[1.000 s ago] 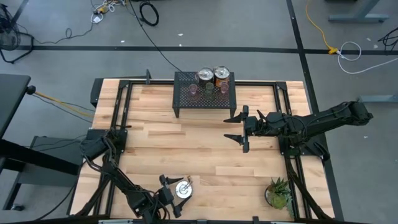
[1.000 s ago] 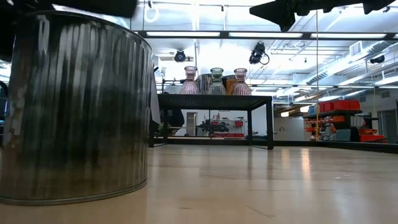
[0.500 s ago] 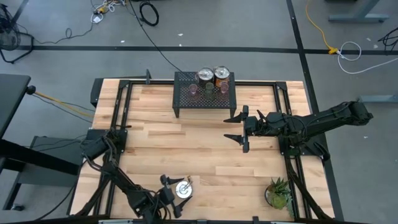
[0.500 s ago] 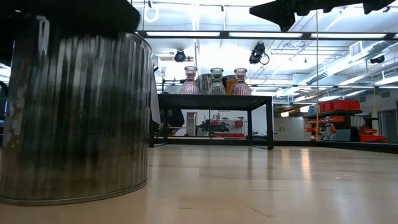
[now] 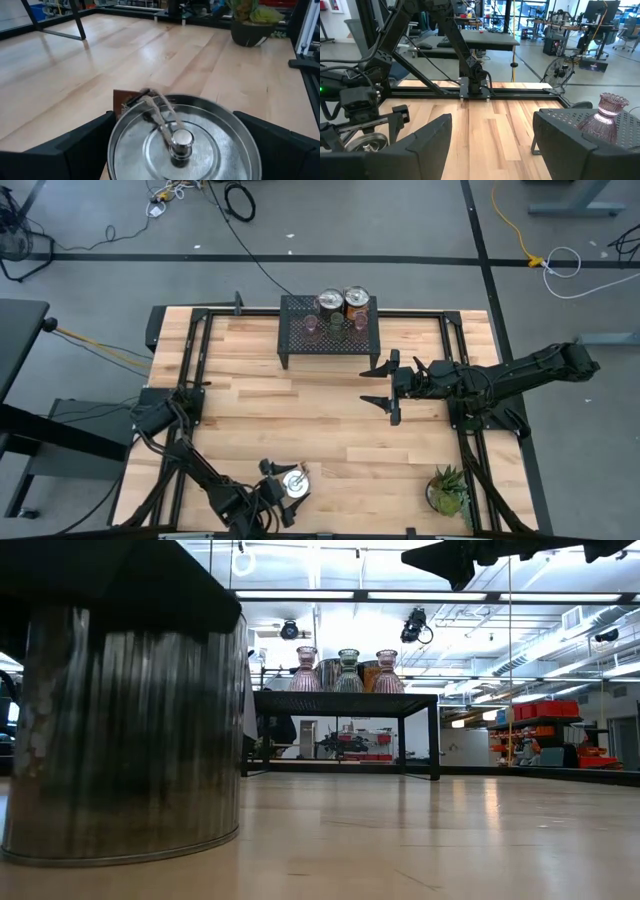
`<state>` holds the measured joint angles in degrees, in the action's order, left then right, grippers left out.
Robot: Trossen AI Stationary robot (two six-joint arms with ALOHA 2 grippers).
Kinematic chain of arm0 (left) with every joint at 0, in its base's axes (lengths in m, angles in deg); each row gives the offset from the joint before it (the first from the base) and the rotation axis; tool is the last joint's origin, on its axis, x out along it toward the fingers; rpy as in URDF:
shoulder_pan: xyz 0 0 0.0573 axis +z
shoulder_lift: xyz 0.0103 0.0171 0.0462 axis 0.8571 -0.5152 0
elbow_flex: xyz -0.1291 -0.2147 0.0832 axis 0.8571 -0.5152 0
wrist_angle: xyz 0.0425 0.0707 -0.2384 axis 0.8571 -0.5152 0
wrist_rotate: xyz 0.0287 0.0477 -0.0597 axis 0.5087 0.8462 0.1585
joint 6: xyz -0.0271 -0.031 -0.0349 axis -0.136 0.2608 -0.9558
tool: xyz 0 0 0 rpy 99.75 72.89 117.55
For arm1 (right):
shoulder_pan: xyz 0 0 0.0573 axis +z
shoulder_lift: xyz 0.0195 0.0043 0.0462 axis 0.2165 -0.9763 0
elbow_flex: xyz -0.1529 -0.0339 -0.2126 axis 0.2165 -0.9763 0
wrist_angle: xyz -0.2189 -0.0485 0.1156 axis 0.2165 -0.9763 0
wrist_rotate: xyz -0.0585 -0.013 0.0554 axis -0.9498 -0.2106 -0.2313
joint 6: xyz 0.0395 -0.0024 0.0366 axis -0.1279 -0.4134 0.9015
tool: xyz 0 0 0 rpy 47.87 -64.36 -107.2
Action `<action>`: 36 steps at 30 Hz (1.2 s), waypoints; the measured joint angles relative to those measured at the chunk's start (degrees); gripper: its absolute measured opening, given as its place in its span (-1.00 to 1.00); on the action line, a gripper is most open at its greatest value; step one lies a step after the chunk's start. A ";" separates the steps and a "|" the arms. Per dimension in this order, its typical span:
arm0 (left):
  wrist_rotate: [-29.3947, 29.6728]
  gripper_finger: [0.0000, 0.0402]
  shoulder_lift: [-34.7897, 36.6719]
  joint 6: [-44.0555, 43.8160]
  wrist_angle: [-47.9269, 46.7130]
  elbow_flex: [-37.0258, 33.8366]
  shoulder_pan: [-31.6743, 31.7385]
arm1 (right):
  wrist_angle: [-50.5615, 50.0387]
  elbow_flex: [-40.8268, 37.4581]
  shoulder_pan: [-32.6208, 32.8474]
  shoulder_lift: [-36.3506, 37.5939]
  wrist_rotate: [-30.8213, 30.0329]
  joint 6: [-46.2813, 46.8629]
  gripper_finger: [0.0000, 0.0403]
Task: Pick & Place candle stick holders
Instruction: Put the silver scented candle on the shelf aligned with the other scented candles
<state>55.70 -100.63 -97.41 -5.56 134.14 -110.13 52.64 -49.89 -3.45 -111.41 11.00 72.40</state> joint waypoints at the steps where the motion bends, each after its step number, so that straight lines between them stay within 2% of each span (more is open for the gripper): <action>1: -0.06 0.99 0.00 -0.02 -0.09 0.00 0.14 | 0.01 0.00 -0.01 -0.01 -0.01 0.00 0.39; 7: -1.62 0.99 -0.20 -2.41 -2.17 0.00 0.34 | -0.01 0.00 -0.01 0.01 -0.01 0.00 0.39; 20: -0.30 0.98 -2.23 -3.13 -2.35 0.00 0.45 | -0.01 -0.02 -0.01 0.01 -0.01 0.00 0.39; 23: -0.94 0.94 -2.23 -2.90 -1.98 0.00 0.51 | -0.01 -0.02 0.00 0.01 0.00 0.01 0.39; 27: -0.86 0.77 -2.23 -2.84 -1.80 0.00 0.53 | 0.01 -0.02 0.01 0.01 0.01 0.02 0.39; 36: 1.01 0.77 -2.23 -0.59 1.21 0.00 0.43 | 0.01 -0.02 -0.01 0.01 0.01 0.02 0.39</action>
<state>56.70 -102.85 -98.00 -4.35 134.14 -109.70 52.66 -49.91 -3.46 -111.40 11.01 72.42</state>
